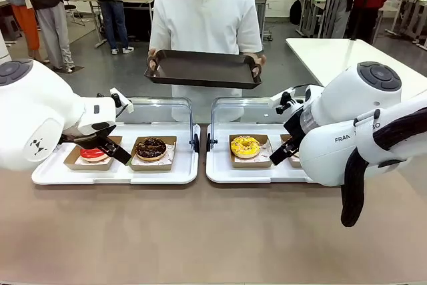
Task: Provide the desired donut to the person.
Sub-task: Pick up and lift the Paper togo box containing the Donut pointed at by the person.
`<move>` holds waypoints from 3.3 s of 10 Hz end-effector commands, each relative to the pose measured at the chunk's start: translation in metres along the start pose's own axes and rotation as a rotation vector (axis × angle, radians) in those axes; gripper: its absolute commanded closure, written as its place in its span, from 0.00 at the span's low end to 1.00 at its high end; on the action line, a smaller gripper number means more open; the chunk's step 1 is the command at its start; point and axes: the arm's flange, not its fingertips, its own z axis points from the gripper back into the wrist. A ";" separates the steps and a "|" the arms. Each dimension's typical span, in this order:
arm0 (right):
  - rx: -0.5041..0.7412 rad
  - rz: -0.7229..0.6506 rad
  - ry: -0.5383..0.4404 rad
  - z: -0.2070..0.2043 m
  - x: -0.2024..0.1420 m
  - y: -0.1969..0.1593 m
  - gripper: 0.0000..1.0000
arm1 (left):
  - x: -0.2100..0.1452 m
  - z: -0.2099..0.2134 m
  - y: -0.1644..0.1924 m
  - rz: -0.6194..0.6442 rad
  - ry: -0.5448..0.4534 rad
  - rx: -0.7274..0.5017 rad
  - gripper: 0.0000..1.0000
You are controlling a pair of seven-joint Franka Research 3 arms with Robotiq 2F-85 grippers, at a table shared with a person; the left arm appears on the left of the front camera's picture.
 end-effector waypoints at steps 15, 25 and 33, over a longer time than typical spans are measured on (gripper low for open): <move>-0.095 0.064 0.082 0.233 0.043 0.024 0.00 | -0.012 0.237 -0.002 -0.053 -0.014 0.016 0.00; 0.753 0.088 -0.337 0.280 0.001 -0.143 0.00 | -0.021 0.291 0.105 -0.296 -0.419 -0.683 0.00; 0.838 0.188 -0.624 0.231 -0.087 -0.214 0.00 | -0.078 0.240 0.191 -0.434 -0.660 -0.807 0.00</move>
